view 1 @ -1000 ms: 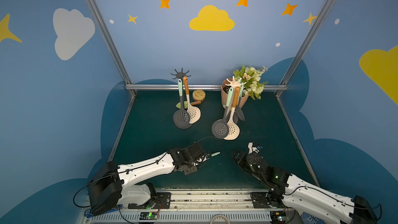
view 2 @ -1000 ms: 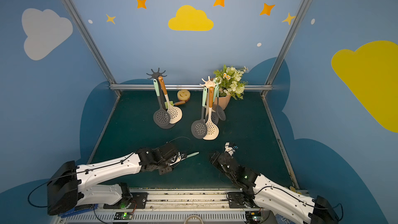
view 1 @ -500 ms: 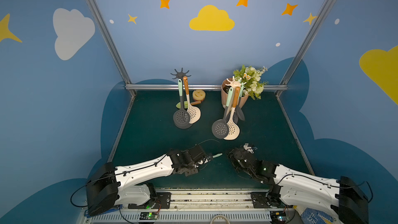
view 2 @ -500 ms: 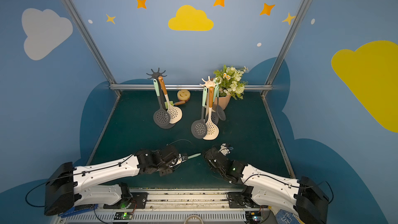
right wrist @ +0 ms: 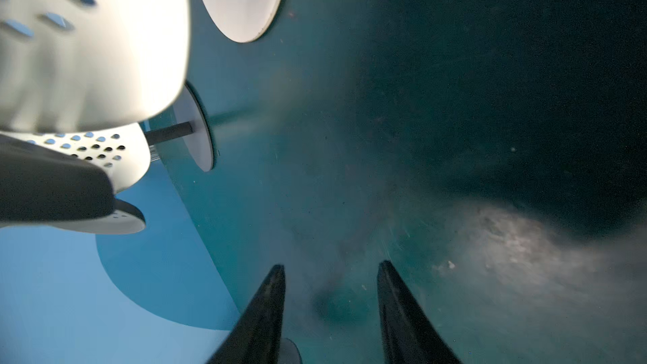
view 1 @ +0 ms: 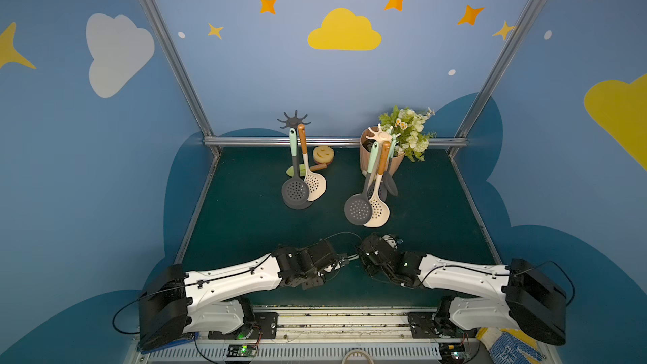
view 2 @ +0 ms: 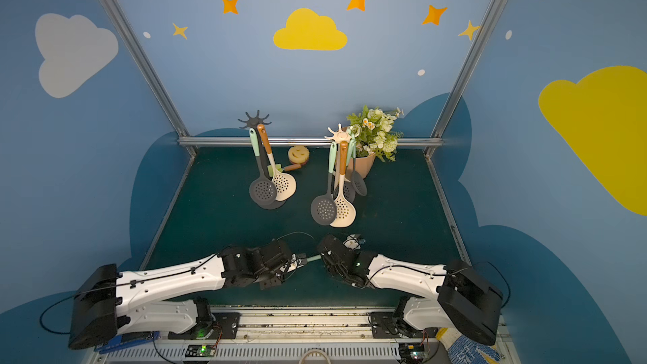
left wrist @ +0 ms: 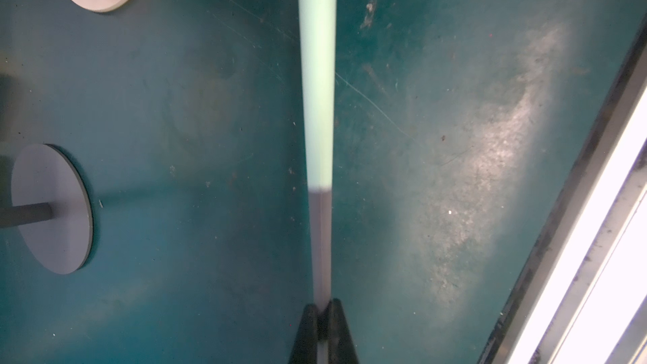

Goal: Hang the skimmer on the kitchen utensil rack
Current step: Pick up the skimmer from the center of the board.

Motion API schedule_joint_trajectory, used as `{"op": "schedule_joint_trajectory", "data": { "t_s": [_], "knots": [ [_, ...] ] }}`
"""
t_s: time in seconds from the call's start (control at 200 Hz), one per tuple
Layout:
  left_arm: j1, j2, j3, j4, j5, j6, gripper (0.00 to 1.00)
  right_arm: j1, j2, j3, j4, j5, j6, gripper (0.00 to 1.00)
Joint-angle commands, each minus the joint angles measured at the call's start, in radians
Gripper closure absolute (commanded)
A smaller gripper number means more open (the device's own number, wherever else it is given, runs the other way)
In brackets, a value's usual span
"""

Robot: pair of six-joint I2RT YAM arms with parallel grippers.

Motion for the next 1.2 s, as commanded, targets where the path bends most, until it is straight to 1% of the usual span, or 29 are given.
{"op": "schedule_joint_trajectory", "data": {
  "t_s": [0.0,0.055,0.14,0.22,0.275,0.34,0.391,0.446,0.466,0.516,0.556,0.646,0.726,0.796,0.866,0.951,1.031,1.136,1.197],
  "knots": [
    [-0.009,-0.018,-0.005,0.008,-0.026,-0.01,0.96,0.007,0.035,0.027,0.053,-0.021,0.053,0.66],
    [-0.012,-0.015,-0.006,0.009,-0.028,-0.011,0.96,0.01,0.048,0.033,0.059,-0.028,0.057,0.72],
    [-0.015,-0.01,-0.005,0.012,-0.032,-0.012,0.96,0.015,0.051,0.045,0.051,-0.022,0.057,0.85],
    [-0.015,-0.002,0.0,0.011,-0.034,-0.019,0.96,0.023,0.036,0.055,0.029,-0.004,0.053,0.95],
    [-0.018,-0.001,0.004,0.009,-0.038,-0.019,0.94,0.029,0.019,0.056,0.015,0.016,0.047,1.0],
    [-0.019,-0.006,0.007,0.011,-0.051,-0.024,0.84,0.038,-0.012,0.063,-0.023,0.053,0.027,1.0],
    [-0.021,-0.013,0.013,0.003,-0.055,-0.025,0.77,0.041,-0.035,0.079,-0.061,0.083,-0.015,1.0],
    [-0.022,-0.024,0.02,-0.006,-0.058,-0.029,0.6,0.045,-0.058,0.102,-0.114,0.112,-0.057,1.0],
    [-0.023,-0.029,0.02,-0.008,-0.058,-0.031,0.56,0.046,-0.067,0.109,-0.125,0.12,-0.076,1.0],
    [-0.024,-0.047,0.023,-0.012,-0.056,-0.033,0.49,0.053,-0.084,0.11,-0.139,0.146,-0.133,1.0],
    [-0.027,-0.061,0.023,-0.016,-0.056,-0.035,0.45,0.059,-0.093,0.147,-0.154,0.164,-0.179,1.0],
    [-0.029,-0.097,0.032,-0.026,-0.038,-0.045,0.42,0.067,-0.104,0.173,-0.143,0.177,-0.324,1.0],
    [-0.029,-0.141,0.033,-0.027,-0.019,-0.065,0.4,0.069,-0.108,0.191,-0.114,0.17,-0.482,1.0],
    [-0.029,-0.195,0.023,-0.012,0.003,-0.085,0.38,0.07,-0.112,0.218,-0.118,0.157,-0.618,1.0],
    [-0.028,-0.249,0.006,0.015,0.008,-0.116,0.35,0.076,-0.123,0.237,-0.128,0.15,-0.722,1.0],
    [-0.025,-0.304,-0.008,0.038,0.009,-0.153,0.32,0.077,-0.144,0.241,-0.087,0.118,-0.862,1.0],
    [-0.007,-0.342,-0.021,0.057,0.022,-0.188,0.31,0.079,-0.162,0.255,-0.053,0.071,-1.001,1.0],
    [0.021,-0.369,-0.029,0.068,0.081,-0.226,0.31,0.079,-0.179,0.278,-0.036,0.022,-1.133,1.0],
    [0.031,-0.378,-0.037,0.086,0.11,-0.239,0.31,0.077,-0.188,0.292,-0.039,0.001,-1.181,1.0]
  ]
}}
